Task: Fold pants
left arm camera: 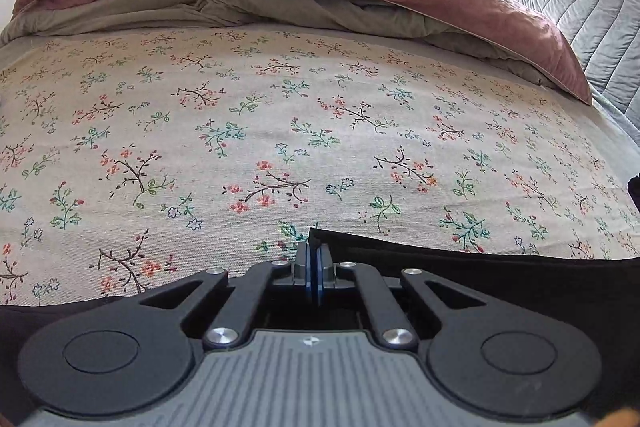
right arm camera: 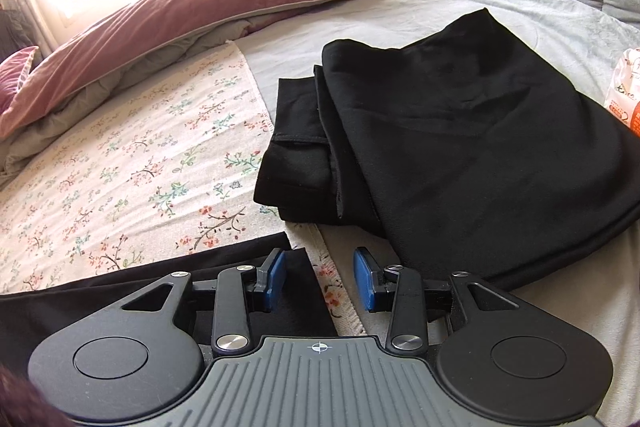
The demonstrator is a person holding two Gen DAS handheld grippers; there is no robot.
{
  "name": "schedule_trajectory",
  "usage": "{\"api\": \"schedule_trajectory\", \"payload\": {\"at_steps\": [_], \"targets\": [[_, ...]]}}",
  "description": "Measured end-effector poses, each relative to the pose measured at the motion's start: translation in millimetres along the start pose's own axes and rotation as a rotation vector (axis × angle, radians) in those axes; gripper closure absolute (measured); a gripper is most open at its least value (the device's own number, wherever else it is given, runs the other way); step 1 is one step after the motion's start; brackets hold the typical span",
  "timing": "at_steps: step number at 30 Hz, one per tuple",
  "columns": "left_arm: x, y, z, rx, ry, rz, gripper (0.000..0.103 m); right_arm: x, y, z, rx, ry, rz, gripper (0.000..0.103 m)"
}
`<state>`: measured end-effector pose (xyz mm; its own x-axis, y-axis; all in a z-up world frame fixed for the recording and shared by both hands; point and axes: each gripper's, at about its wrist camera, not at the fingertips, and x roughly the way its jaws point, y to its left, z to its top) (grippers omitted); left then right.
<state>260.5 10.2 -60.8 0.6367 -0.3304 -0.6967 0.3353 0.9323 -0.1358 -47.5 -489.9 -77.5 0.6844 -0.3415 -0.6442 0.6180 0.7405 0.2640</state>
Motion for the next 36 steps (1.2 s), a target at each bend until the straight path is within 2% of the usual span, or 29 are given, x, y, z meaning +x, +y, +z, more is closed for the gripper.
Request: {"api": "schedule_trajectory", "payload": {"at_steps": [2,3,6,9,14,15,16,18,21,23,24,26,28,30,32,33,34,36], "targets": [[-4,5,1,-0.033,-0.005,-0.021,0.092,1,4,-1,-0.018,-0.011,-0.006,0.102],[-6,8,2,-0.048,-0.01,-0.033,0.092,-2,7,0,-0.03,-0.018,-0.018,0.103],[-10,15,5,-0.088,-0.02,-0.074,0.092,-22,13,4,-0.071,-0.087,-0.007,0.103],[-9,25,6,-0.147,-0.016,-0.099,0.092,-35,12,9,-0.06,-0.128,0.044,0.103],[3,42,0,-0.246,0.008,-0.096,0.092,1,9,1,-0.01,-0.037,0.063,0.103],[5,45,-1,-0.262,0.011,-0.099,0.092,7,11,-2,-0.024,-0.022,0.053,0.099],[6,49,-2,-0.283,0.014,-0.107,0.092,9,12,-4,-0.032,-0.028,0.044,0.095],[6,55,-1,-0.317,0.016,-0.123,0.09,7,13,-3,-0.035,-0.041,0.047,0.093],[-3,64,2,-0.339,-0.003,-0.12,0.08,4,7,-1,-0.001,-0.04,0.08,0.087],[-10,71,3,-0.353,-0.015,-0.149,0.066,6,4,0,0.007,-0.016,0.098,0.086],[-14,74,3,-0.354,-0.02,-0.165,0.063,8,5,-1,0.002,-0.011,0.096,0.086],[-22,75,4,-0.316,-0.033,-0.159,0.055,8,6,-1,-0.005,-0.011,0.094,0.085],[-27,71,6,-0.255,-0.036,-0.154,0.051,8,10,1,-0.019,-0.009,0.082,0.086],[-29,60,8,-0.142,-0.031,-0.129,0.051,6,14,1,-0.039,-0.011,0.065,0.088],[-26,40,9,0.016,-0.012,-0.078,0.051,4,18,1,-0.066,-0.015,0.049,0.09],[-22,31,9,0.084,0.001,-0.05,0.051,4,20,0,-0.077,-0.015,0.047,0.096],[-17,23,9,0.135,0.016,-0.024,0.051,3,22,0,-0.088,-0.017,0.042,0.102],[-8,15,9,0.18,0.033,0.007,0.052,0,25,1,-0.112,-0.037,0.023,0.103]]}}
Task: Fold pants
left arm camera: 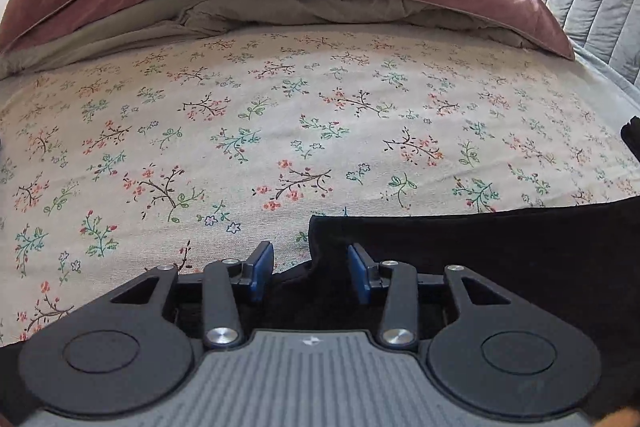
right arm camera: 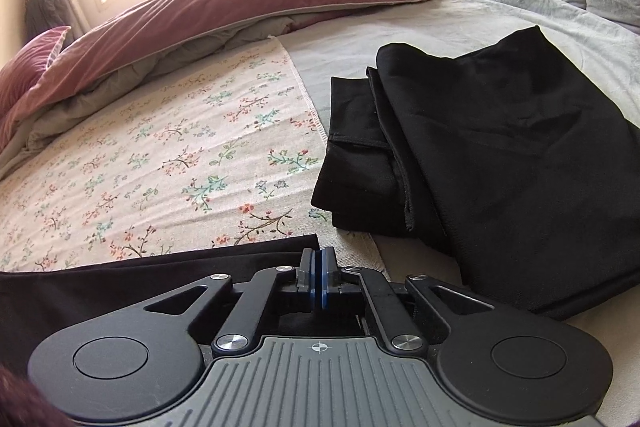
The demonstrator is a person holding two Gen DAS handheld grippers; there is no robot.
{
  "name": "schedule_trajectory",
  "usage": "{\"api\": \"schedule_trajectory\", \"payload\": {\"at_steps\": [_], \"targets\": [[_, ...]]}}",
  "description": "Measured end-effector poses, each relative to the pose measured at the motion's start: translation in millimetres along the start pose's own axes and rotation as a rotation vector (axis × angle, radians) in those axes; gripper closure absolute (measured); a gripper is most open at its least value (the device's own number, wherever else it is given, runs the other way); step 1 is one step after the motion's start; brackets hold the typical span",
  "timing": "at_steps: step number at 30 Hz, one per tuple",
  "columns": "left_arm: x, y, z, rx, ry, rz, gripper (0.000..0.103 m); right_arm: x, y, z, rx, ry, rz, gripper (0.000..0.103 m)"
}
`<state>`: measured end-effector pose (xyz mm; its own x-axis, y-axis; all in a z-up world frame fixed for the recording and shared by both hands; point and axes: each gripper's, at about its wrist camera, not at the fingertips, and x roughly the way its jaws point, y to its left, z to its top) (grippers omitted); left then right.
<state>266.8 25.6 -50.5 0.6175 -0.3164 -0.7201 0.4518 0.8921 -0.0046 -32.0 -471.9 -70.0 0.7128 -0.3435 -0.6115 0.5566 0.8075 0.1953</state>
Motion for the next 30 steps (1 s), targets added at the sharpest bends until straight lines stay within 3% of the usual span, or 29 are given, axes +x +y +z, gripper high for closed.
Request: {"api": "schedule_trajectory", "payload": {"at_steps": [1,2,4,7,10,13,17,19,21,24,26,28,30], "targets": [[2,-1,0,-0.001,-0.002,-0.009,0.063,-3,1,1,-0.005,-0.013,-0.002,0.103],[4,-1,2,-0.008,-0.002,-0.022,0.093,-8,1,2,-0.007,-0.031,-0.001,0.103],[0,0,2,-0.021,-0.036,-0.018,0.094,-19,0,6,-0.01,-0.068,-0.011,0.103],[-14,22,-5,-0.148,-0.129,-0.09,0.094,-32,-6,13,0.011,-0.125,-0.024,0.103],[-12,37,-14,-0.246,-0.127,-0.097,0.093,-30,-13,19,0.059,-0.133,-0.001,0.103],[-1,40,-20,-0.281,-0.1,-0.072,0.092,-14,-9,16,0.059,-0.071,0.02,0.102],[3,32,-19,-0.253,-0.099,-0.028,0.09,2,3,8,0.031,0.007,0.016,0.088],[0,29,-18,-0.233,-0.097,-0.019,0.088,4,2,7,0.055,-0.001,0.024,0.059],[-1,28,-18,-0.218,-0.091,-0.014,0.087,6,-2,7,0.096,-0.013,0.057,0.054],[3,31,-18,-0.236,-0.084,-0.021,0.087,19,-1,4,0.112,0.017,0.102,0.056],[6,32,-17,-0.246,-0.081,-0.021,0.087,25,9,0,0.047,0.006,0.084,0.062],[8,31,-16,-0.247,-0.074,-0.02,0.09,28,19,-2,-0.018,0.002,0.059,0.085],[7,30,-15,-0.246,-0.075,-0.015,0.093,26,24,-1,-0.026,0.005,0.075,0.096]]}}
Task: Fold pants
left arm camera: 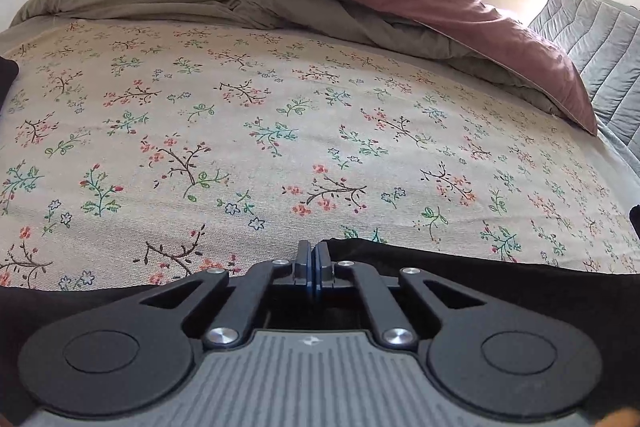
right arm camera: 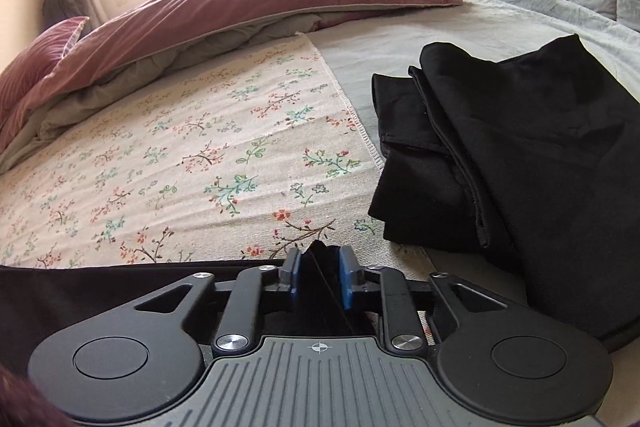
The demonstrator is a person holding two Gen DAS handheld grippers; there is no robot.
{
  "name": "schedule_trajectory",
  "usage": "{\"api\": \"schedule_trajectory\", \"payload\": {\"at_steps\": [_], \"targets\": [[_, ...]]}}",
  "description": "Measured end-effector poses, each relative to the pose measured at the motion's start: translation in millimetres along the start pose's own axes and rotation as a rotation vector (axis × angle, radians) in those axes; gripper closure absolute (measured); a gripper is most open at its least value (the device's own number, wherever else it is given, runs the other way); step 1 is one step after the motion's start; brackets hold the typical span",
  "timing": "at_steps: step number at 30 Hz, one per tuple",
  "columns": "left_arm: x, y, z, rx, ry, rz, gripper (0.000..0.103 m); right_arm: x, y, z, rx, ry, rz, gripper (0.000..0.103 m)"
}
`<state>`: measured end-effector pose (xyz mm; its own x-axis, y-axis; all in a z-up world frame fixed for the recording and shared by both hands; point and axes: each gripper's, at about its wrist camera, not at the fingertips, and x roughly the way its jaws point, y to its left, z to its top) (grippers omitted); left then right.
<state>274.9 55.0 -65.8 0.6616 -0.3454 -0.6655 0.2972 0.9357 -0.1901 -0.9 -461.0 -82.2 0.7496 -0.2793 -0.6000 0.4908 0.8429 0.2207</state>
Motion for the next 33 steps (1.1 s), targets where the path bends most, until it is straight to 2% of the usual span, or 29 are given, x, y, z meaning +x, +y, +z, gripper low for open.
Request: {"api": "schedule_trajectory", "payload": {"at_steps": [5,8,12,14,16,18,19,20,21,22,24,26,28,33], "targets": [[-14,-1,4,-0.036,-0.107,-0.027,0.093,-27,21,14,-0.1,-0.147,-0.1,0.099],[-8,-9,7,-0.014,-0.121,-0.032,0.093,-28,33,22,-0.186,-0.196,-0.179,0.099],[19,-12,2,0.0,-0.089,0.019,0.093,8,31,23,-0.217,-0.152,-0.239,0.099],[24,-13,-1,-0.001,-0.101,0.038,0.092,32,31,15,-0.236,-0.095,-0.261,0.099],[21,-15,1,-0.02,-0.102,0.052,0.09,40,36,10,-0.27,-0.093,-0.302,0.094],[12,-20,1,-0.002,-0.095,0.069,0.083,36,44,14,-0.284,-0.092,-0.331,0.087],[5,-23,1,0.016,-0.095,0.077,0.069,32,47,15,-0.287,-0.095,-0.331,0.079],[-4,-26,-1,0.039,-0.096,0.085,0.05,23,52,16,-0.289,-0.106,-0.323,0.072],[-15,-28,-2,0.052,-0.106,0.097,0.042,14,56,17,-0.29,-0.113,-0.308,0.056],[-26,-28,-4,0.055,-0.115,0.107,0.036,4,60,18,-0.292,-0.118,-0.285,0.047],[-47,-26,-9,0.056,-0.101,0.131,0.033,-17,73,19,-0.297,-0.123,-0.236,0.046],[-67,-24,-16,0.067,-0.087,0.165,0.025,-36,85,17,-0.287,-0.126,-0.2,0.043],[-89,-22,-25,0.073,-0.092,0.196,0.021,-51,93,14,-0.265,-0.127,-0.153,0.036],[-144,-1,-47,-0.001,-0.079,0.244,0.01,-86,134,-4,-0.314,-0.103,-0.04,0.035]]}}
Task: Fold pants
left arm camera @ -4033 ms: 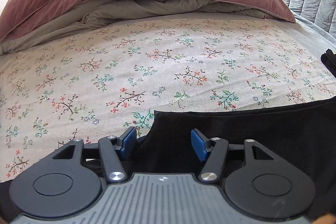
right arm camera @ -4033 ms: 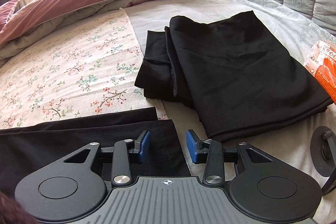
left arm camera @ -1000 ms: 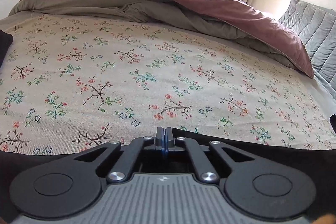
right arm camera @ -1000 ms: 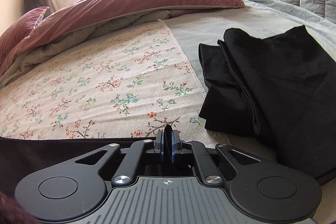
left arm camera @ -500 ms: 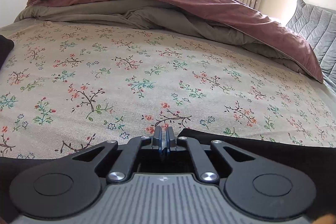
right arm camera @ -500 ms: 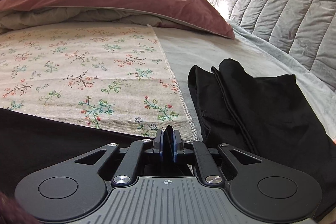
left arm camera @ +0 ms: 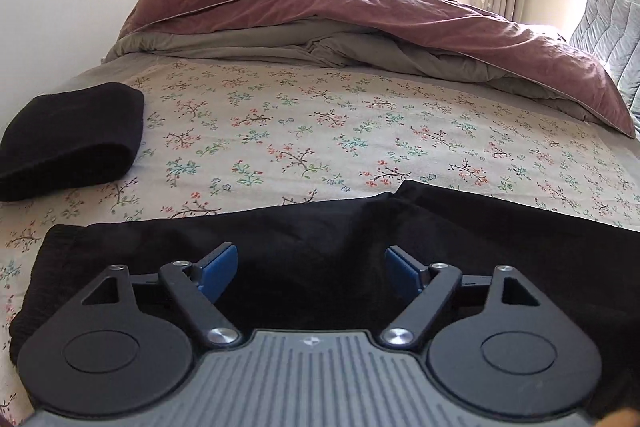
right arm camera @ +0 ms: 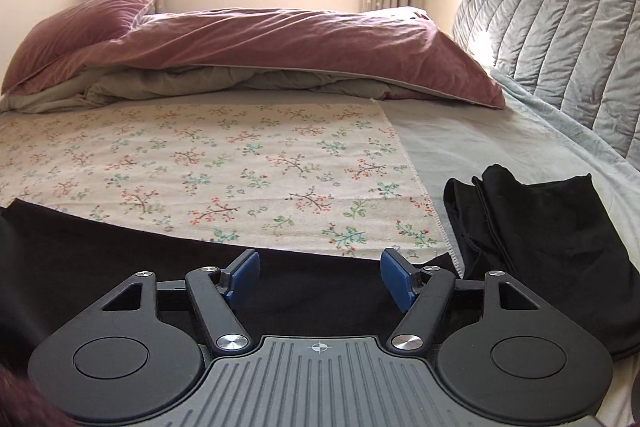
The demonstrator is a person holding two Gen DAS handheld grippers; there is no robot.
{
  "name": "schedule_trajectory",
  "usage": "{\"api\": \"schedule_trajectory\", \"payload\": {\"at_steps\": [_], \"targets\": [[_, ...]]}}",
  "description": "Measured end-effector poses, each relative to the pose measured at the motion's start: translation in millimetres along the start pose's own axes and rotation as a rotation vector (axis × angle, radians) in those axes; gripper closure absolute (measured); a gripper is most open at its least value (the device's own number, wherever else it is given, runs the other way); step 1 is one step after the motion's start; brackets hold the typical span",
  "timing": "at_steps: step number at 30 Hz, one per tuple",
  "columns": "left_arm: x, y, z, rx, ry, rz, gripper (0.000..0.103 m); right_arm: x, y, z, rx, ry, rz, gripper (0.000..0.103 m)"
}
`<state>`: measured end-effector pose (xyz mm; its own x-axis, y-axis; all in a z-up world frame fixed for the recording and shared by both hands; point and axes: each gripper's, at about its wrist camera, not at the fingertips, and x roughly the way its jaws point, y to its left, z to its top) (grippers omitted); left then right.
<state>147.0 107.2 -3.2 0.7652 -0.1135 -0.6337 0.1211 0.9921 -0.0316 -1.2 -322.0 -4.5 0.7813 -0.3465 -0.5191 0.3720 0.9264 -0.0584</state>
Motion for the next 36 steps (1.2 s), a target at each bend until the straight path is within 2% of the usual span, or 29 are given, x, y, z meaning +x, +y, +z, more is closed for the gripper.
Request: {"api": "schedule_trajectory", "payload": {"at_steps": [5,10,16,18,20,21,23,26,28,30,32,35,36], "targets": [[-40,41,-16,-0.079,-0.008,0.051,0.004,-31,49,-18,-0.081,0.01,0.122,0.03],[-61,82,-41,-0.147,-0.015,0.069,0.002,-46,96,-43,-0.175,0.045,0.21,0.029],[-72,135,-66,-0.324,-0.015,0.084,0.003,-58,150,-71,-0.315,0.061,0.327,0.029],[-73,150,-73,-0.364,-0.018,0.083,0.008,-60,164,-80,-0.368,0.071,0.372,0.029],[-70,162,-79,-0.405,-0.005,0.064,0.021,-60,177,-89,-0.433,0.08,0.404,0.031],[-68,165,-81,-0.425,0.004,0.052,0.025,-60,183,-93,-0.467,0.084,0.416,0.033],[-65,171,-84,-0.463,0.019,0.02,0.04,-62,195,-101,-0.523,0.087,0.442,0.034],[-61,171,-82,-0.474,0.02,-0.021,0.052,-59,203,-105,-0.55,0.098,0.48,0.047],[-62,167,-82,-0.467,0.01,-0.019,0.057,-57,204,-105,-0.548,0.103,0.487,0.056],[-61,165,-81,-0.464,-0.001,-0.005,0.064,-59,205,-106,-0.551,0.101,0.499,0.061],[-61,164,-82,-0.457,-0.012,0.005,0.082,-59,204,-106,-0.566,0.098,0.516,0.064],[-63,159,-80,-0.432,-0.04,0.017,0.09,-61,202,-108,-0.601,0.073,0.551,0.072],[-65,158,-79,-0.42,-0.056,0.02,0.092,-59,203,-108,-0.606,0.075,0.552,0.083]]}}
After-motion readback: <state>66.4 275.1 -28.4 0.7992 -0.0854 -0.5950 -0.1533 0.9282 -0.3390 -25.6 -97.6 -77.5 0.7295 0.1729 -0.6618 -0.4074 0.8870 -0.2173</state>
